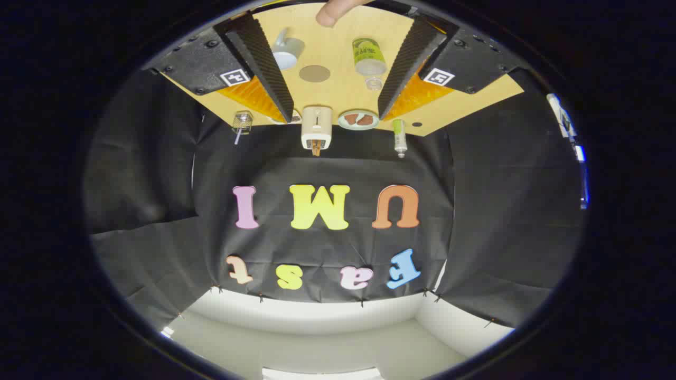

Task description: Take the bottle from table, then pour the juice into the cup, finally place the bottle on the coaster

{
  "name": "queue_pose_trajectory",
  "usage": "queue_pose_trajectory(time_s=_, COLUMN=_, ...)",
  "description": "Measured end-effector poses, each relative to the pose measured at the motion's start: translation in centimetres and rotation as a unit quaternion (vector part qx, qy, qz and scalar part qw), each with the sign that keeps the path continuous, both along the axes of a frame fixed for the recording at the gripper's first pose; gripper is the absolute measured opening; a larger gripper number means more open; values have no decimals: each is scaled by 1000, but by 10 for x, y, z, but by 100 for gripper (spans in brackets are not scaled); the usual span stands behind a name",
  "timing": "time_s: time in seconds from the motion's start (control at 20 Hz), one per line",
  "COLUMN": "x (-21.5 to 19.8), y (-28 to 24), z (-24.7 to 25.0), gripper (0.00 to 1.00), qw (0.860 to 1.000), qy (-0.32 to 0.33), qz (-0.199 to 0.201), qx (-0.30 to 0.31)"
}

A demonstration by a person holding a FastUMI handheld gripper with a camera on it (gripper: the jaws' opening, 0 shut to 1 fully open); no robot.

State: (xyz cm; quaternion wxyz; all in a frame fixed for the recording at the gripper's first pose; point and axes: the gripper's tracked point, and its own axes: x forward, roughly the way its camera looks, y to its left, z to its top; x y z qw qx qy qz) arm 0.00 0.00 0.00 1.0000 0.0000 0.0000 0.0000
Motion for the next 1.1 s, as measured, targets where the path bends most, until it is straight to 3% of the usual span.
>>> queue_pose_trajectory(time_s=0.75, x=7, y=20, z=-25, gripper=100, qw=1000, qy=-2, qz=7, qx=-4)
queue_pose_trajectory(time_s=1.1, x=19, y=35, z=-52, gripper=100, qw=1000, qy=4, qz=-11, qx=-22)
